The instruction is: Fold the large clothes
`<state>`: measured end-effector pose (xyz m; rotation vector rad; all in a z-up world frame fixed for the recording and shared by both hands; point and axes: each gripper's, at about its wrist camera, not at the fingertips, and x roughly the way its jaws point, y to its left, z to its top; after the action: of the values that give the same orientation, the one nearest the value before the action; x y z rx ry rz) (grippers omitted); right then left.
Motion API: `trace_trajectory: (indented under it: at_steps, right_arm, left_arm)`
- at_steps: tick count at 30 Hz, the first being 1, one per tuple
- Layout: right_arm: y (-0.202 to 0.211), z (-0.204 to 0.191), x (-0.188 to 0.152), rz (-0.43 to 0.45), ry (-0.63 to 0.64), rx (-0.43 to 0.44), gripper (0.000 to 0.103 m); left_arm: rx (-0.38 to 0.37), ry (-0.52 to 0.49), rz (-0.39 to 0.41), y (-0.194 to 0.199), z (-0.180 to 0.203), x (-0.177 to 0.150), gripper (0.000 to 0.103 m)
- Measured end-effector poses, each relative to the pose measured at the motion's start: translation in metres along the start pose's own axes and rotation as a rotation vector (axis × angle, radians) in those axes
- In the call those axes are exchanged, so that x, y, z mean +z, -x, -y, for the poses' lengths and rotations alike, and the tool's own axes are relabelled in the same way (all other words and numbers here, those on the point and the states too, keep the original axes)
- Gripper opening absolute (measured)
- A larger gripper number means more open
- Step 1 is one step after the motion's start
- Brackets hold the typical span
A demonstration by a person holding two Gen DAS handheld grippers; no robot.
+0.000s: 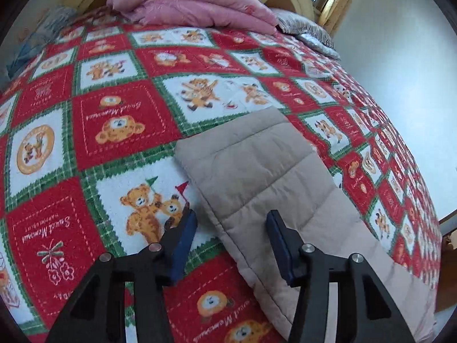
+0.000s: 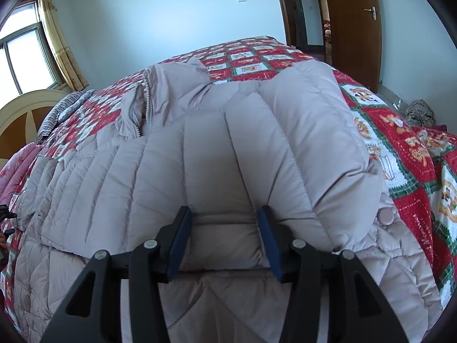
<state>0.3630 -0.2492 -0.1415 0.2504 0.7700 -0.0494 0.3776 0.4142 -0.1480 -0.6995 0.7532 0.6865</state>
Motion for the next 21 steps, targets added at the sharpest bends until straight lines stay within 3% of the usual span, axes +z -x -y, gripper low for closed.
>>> trace_trajectory:
  at_steps: [3,6,8,11,15,21]
  right_arm:
    - [-0.001,0.000,0.000,0.000,0.004,-0.001,0.053]
    - [-0.001,0.000,0.000,0.000,0.003,-0.001,0.053]
    - [-0.001,0.000,0.000,0.001,0.004,-0.001,0.053]
    - [-0.001,0.000,0.000,0.001,0.003,0.000,0.053]
    - [-0.001,0.000,-0.001,0.001,0.002,0.000,0.053]
    - [-0.001,0.000,0.000,0.004,-0.003,0.005,0.053]
  left_arm:
    - [0.021,-0.066,0.029,-0.002,0.006,-0.006,0.051]
    - [0.039,-0.140,0.072,-0.002,0.010,-0.009,0.028]
    - [0.015,-0.156,0.081,0.000,0.010,-0.006,0.005]
    - [-0.018,-0.192,0.107,0.013,0.017,-0.004,0.004]
    - [-0.047,-0.304,0.223,0.054,0.049,-0.010,0.004]
    - [-0.307,-0.515,0.363,0.158,0.131,-0.052,0.004]
